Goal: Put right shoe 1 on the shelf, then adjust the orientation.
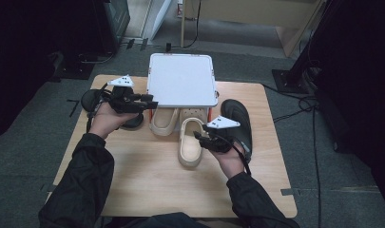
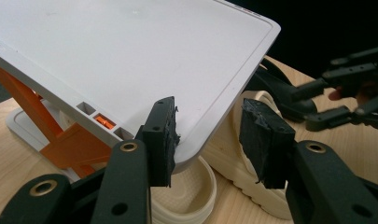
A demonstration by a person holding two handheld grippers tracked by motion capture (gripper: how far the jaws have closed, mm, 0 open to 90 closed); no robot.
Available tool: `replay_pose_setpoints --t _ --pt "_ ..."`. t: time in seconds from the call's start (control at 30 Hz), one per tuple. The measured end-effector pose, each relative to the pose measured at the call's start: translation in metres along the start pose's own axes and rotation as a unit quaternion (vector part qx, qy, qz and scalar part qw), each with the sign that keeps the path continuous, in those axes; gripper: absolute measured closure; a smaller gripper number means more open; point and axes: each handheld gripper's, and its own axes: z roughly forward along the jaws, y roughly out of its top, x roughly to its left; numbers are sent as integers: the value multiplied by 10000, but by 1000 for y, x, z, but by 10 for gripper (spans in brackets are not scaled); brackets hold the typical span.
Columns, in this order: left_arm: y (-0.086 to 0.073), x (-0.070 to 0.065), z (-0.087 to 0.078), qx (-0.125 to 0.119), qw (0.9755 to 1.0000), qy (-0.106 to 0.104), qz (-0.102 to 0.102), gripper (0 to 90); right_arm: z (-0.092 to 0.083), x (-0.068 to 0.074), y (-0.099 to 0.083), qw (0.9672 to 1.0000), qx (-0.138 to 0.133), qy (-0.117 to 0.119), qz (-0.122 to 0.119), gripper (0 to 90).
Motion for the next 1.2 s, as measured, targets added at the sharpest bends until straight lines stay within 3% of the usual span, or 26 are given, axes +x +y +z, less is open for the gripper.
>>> replay_pose_setpoints --t 0.23,0.63,1.2 --pt "0 -1 0 10 10000 22 -6 565 -11 14 -15 9999 12 139 -67 602" --pt "1 0 0 20 10000 -1 -31 566 -10 38 -40 9977 383 516 -206 623" --pt "0 1 0 12 10000 -13 -15 565 -6 55 -49 9955 495 753 -285 616"
